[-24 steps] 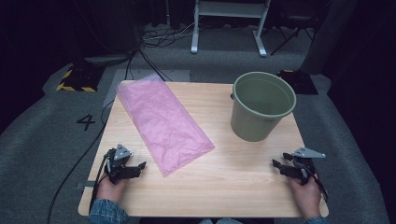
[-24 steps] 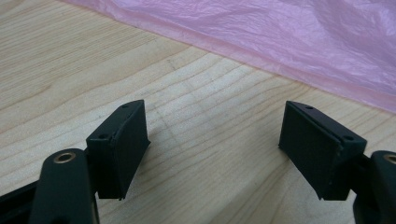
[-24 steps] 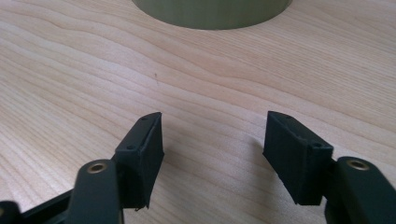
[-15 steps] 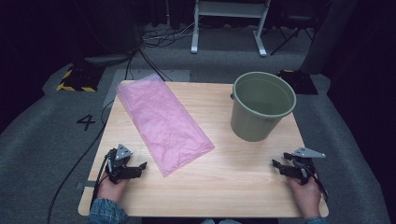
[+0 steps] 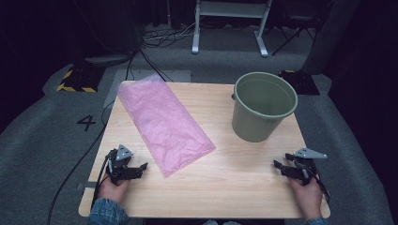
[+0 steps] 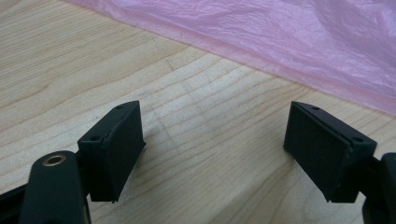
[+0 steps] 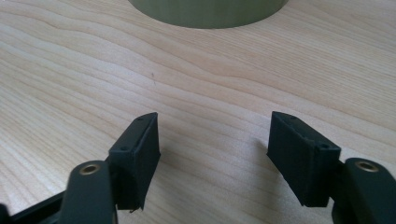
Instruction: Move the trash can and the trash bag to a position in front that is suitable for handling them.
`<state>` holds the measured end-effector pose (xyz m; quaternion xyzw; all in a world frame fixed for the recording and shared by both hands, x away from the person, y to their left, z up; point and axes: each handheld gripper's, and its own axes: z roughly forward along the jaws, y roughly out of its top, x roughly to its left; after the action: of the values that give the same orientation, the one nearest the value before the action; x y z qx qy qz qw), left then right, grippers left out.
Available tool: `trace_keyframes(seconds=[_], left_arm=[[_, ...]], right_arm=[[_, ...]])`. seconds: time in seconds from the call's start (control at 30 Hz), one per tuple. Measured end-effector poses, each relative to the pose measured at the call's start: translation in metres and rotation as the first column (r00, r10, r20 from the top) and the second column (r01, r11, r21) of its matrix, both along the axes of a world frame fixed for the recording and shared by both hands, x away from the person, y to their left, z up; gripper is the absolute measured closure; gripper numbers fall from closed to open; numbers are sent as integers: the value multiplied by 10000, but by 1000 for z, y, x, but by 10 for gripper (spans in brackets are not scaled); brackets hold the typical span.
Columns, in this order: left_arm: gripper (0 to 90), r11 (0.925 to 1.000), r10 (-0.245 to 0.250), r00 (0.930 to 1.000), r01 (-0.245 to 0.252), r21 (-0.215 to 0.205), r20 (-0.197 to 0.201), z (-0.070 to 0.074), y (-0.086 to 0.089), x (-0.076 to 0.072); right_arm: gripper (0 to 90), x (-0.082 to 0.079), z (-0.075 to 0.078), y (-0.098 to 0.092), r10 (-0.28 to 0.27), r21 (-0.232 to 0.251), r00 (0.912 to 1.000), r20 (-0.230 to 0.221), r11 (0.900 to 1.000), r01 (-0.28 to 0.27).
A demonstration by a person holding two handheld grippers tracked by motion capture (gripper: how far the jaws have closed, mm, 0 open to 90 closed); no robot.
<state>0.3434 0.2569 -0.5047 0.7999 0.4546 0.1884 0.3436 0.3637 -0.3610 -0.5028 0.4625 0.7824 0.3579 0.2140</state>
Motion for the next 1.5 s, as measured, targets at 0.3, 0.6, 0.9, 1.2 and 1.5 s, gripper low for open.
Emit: trace_keyframes(seconds=[0.3,0.6,0.9,1.2,1.5], left_arm=[[195,10000,30,10000,-30,13,3,0,0,0],[196,10000,50,10000,-50,8,0,0,0,0],[196,10000,71,10000,-71,4,-1,0,-1,0],[196,9999,130,9999,-130,-9,23,0,-1,0],[196,9997,254,9997,-254,-26,-5,0,-2,-1]], right_arm=[[434,-5,55,0,400,699,9959,809,9965,-457],[456,-6,108,7,890,1196,9868,1350,9872,-1054],[461,-5,149,15,1234,1237,9741,1894,9812,-1484],[409,17,191,62,2178,684,9544,2044,9694,-2358],[560,64,186,104,3350,-17,9363,1058,9416,-3367]])
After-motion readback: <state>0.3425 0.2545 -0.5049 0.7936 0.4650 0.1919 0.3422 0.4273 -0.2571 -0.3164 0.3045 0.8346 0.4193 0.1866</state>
